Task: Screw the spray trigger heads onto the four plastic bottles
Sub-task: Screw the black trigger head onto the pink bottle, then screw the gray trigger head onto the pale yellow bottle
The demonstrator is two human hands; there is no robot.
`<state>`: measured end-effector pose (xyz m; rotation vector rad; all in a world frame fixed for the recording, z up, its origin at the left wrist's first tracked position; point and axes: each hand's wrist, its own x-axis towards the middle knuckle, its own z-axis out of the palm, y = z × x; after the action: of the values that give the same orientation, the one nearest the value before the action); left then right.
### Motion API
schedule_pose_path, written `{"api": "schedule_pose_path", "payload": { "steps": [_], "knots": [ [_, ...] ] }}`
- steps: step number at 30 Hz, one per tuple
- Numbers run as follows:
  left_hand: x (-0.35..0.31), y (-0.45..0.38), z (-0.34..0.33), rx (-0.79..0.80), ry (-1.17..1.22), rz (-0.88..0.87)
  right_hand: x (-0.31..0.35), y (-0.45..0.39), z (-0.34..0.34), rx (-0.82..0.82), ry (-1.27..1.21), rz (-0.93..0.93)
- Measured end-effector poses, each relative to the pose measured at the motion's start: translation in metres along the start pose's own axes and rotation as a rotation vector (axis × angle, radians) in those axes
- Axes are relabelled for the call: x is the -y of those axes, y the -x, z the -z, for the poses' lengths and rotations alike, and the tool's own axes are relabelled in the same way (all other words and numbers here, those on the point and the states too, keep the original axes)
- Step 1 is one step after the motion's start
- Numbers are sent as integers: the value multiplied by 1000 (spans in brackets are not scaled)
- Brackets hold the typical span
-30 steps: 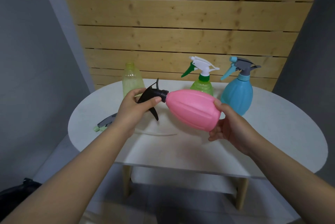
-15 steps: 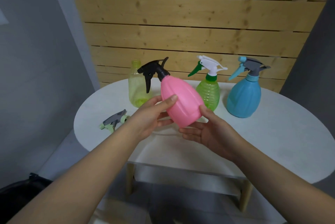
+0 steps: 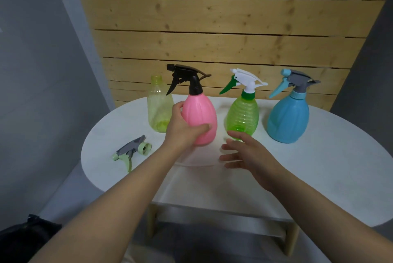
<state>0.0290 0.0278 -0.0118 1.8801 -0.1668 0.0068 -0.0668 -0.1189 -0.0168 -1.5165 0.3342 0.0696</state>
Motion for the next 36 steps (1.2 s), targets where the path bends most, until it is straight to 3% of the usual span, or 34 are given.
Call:
{"api": "schedule_pose_path", "payload": {
  "steps": [15, 22, 26, 31, 36],
  "knots": [
    [19, -22, -11, -31, -80, -48, 1, -9, -9, 19, 190, -2],
    [21, -13, 20, -441, -182, -159, 4, -13, -21, 16, 224, 54],
    [22, -30, 37, -607, -200, -69, 5, -18, -36, 34, 191, 51],
    [33, -51, 37, -440, -142, 85, 3, -28, -47, 42, 173, 44],
    [36, -59, 33, -368, -134, 97, 2, -35, -46, 50, 194, 36]
  ]
}}
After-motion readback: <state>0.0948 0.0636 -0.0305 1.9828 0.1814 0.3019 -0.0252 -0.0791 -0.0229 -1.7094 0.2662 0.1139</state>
